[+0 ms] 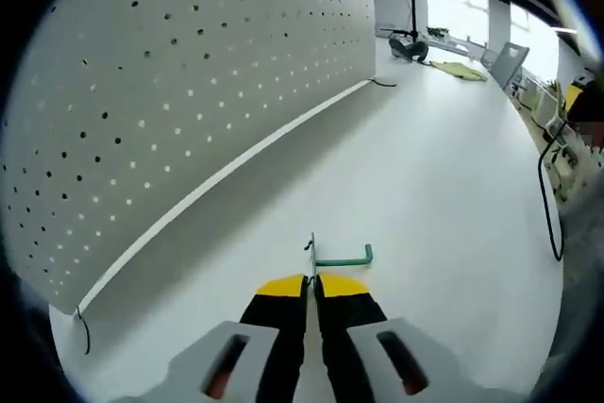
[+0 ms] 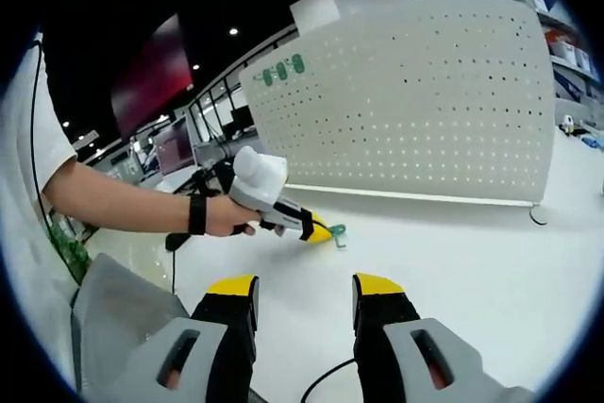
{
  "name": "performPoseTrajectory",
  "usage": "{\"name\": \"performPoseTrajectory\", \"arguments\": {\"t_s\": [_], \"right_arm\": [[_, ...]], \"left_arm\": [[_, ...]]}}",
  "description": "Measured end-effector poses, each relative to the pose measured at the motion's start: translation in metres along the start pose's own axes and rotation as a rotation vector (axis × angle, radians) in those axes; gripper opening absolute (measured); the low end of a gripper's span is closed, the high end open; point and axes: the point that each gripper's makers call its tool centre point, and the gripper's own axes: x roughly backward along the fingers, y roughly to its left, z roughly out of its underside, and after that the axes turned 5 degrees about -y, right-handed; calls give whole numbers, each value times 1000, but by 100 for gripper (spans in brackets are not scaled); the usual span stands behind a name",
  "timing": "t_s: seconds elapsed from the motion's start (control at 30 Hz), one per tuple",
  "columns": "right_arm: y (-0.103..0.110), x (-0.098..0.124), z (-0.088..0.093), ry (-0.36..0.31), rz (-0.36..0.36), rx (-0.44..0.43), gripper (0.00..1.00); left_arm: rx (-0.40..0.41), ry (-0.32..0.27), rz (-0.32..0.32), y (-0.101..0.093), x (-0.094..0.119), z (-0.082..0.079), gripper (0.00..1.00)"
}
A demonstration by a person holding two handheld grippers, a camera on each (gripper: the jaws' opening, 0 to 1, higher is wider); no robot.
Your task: Insert the hook assembly into the mounting plate slot until the hook locks in place.
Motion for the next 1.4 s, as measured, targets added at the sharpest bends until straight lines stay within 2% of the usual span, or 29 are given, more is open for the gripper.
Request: {"name": "performPoseTrajectory", "arguments": {"t_s": [0.23, 0.53, 0.73, 1.0, 1.07, 1.4], "right_arm": [[3, -2, -4, -7, -10, 8, 40], [11, -5, -11, -22, -36, 24, 40], [17, -5, -17, -45, -56, 26, 39], [27, -5, -29, -67, -87, 49, 38], [31, -4, -31, -69, -94, 56, 38], [42, 0, -42, -106, -125, 53, 35]], "left_arm": [[43, -55, 5, -5, 10, -14, 4], [44, -100, -20, -7, 29, -26, 4], [59, -148, -34, -13, 46, -37, 4], [83, -239, -45, -30, 75, -56, 4], [68, -245, -53, -34, 81, -57, 4], [132, -301, -71, -54, 108, -58, 4]]}}
